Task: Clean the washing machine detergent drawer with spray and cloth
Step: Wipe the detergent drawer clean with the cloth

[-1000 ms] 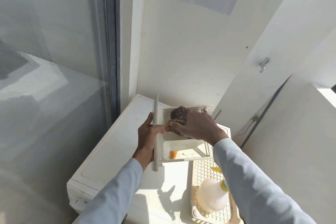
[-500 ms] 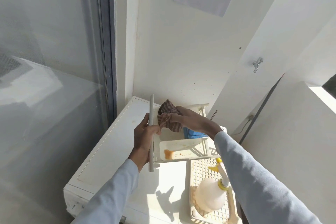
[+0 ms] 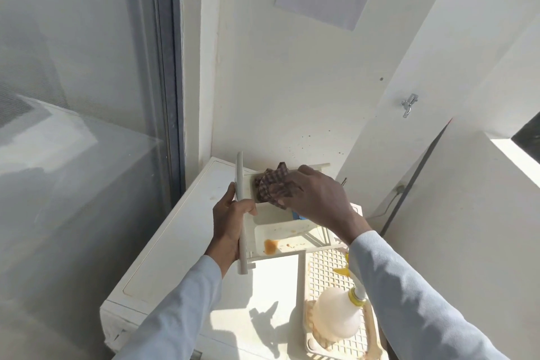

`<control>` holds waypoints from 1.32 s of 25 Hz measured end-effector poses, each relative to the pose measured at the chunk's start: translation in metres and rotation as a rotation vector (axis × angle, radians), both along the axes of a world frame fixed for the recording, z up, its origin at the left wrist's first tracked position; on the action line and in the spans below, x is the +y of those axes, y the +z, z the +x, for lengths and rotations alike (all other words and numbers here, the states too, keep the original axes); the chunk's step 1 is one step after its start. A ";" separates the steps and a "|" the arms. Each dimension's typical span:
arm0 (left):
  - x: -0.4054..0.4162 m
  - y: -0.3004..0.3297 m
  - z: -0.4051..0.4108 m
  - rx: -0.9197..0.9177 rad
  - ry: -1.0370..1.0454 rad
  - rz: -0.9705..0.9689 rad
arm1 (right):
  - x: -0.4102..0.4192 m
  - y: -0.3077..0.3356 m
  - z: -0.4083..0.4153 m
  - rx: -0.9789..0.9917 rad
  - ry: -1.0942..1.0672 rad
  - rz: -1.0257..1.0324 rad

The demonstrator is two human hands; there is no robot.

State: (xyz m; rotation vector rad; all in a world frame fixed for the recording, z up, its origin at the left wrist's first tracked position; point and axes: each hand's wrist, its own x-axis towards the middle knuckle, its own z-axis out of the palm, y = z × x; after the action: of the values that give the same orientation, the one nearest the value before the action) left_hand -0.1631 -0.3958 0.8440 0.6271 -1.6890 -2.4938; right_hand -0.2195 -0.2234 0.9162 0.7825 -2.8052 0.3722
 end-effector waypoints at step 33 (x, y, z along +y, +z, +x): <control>0.006 0.022 -0.011 0.105 -0.018 -0.058 | 0.008 0.025 -0.024 0.056 -0.459 0.005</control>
State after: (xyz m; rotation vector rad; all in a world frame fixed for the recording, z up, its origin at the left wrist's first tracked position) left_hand -0.1742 -0.3900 0.8656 0.4692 -1.7294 -2.4333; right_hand -0.2433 -0.2154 0.9411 0.1316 -2.8167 0.2572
